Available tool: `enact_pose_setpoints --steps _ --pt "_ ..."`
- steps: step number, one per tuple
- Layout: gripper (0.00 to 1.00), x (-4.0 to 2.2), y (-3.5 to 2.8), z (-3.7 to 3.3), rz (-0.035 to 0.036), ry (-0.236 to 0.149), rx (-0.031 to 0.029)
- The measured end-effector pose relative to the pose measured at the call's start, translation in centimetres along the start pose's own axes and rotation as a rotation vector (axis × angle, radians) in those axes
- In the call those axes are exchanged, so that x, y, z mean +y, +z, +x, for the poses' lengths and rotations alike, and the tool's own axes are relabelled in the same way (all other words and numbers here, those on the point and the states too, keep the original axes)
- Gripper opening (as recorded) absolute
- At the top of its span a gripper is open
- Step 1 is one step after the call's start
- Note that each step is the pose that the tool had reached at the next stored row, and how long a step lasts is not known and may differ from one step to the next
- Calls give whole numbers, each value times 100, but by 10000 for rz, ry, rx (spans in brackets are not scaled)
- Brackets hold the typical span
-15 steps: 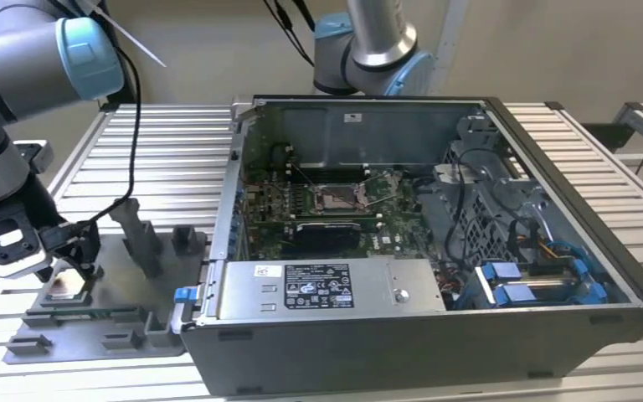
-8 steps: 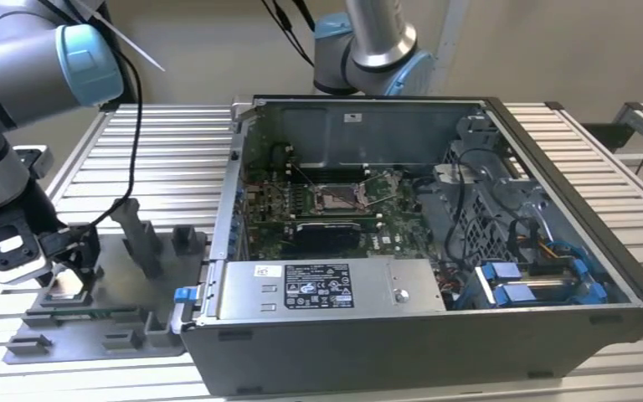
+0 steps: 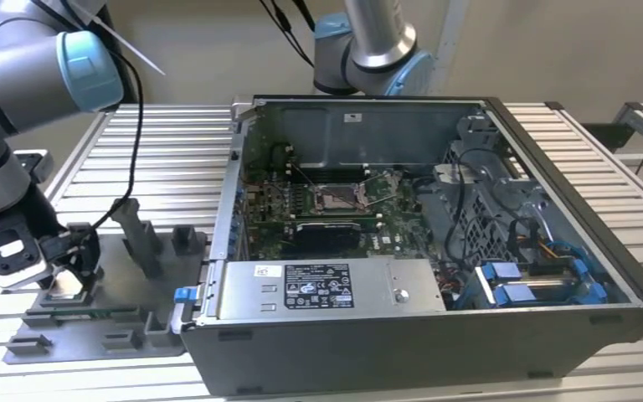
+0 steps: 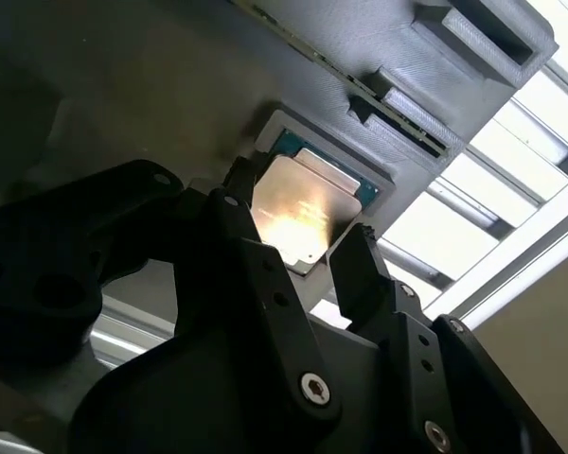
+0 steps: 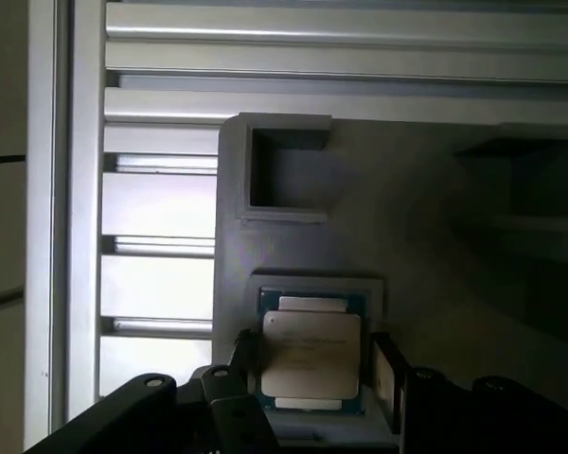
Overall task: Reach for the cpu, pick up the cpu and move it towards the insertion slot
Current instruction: 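Pick up the cpu and move it towards the insertion slot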
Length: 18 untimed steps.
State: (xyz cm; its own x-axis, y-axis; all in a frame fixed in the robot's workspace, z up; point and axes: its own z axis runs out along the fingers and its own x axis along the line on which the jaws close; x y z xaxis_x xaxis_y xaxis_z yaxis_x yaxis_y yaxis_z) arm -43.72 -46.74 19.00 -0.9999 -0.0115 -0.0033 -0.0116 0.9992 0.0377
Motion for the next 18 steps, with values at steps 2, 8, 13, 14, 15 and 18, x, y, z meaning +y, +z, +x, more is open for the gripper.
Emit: enact_pose_setpoints --steps 2,8,13,14,15,18 --pt "100 -1 11 1 2 10 1" --pt "100 -2 33 1 2 13 2" --pt "0 -2 34 2 2 14 2" --pt "0 -2 34 2 2 14 3" --pt "0 -2 34 2 3 14 3" --pt "0 -2 35 2 2 14 1"
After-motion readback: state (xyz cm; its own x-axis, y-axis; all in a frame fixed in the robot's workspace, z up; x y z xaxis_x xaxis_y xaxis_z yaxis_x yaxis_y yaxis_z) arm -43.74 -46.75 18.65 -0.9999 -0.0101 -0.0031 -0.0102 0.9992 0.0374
